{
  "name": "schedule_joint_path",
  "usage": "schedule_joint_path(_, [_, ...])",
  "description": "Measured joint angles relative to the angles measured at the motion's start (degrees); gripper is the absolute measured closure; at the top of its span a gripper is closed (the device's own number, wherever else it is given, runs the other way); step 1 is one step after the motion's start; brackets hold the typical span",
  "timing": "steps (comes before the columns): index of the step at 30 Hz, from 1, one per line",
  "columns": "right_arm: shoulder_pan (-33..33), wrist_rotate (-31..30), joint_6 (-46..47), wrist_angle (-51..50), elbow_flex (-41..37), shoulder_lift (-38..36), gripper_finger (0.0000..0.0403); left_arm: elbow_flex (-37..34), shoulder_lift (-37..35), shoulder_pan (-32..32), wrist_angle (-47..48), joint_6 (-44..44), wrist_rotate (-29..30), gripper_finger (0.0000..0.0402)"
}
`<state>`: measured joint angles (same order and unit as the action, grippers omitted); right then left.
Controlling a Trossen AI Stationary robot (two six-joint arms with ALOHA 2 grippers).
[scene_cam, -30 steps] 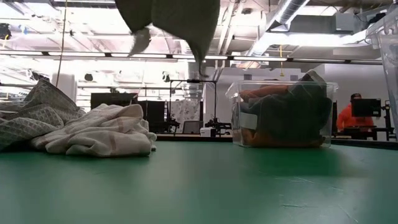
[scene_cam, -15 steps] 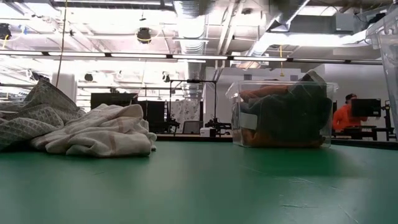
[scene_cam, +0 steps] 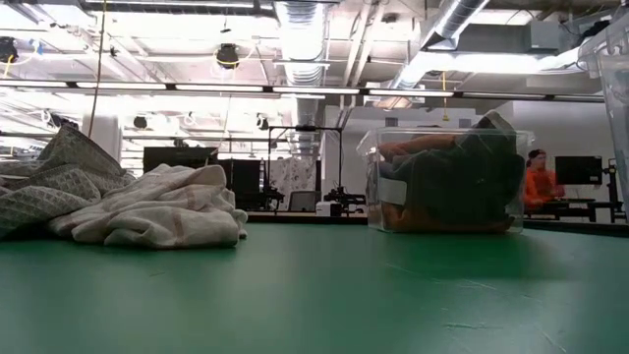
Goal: Sort towels by color in basket
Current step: Put the light gray towel into the bottom transparent bin
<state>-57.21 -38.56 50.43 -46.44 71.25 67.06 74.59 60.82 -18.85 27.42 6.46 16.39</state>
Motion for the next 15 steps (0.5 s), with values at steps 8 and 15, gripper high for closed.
schedule_joint_path(8, [-5.51, 15.11, 21.99, -16.75, 0.3, 3.54, 0.0361, 0.0, -0.97, 0.02, 5.47, -0.28, 0.88, 0.0177])
schedule_joint_path(15, [-7.19, 31.34, 33.97, -20.53, 0.28, 8.95, 0.0361, 0.0, -0.94, 0.0, 8.56, -2.34, 0.91, 0.0177])
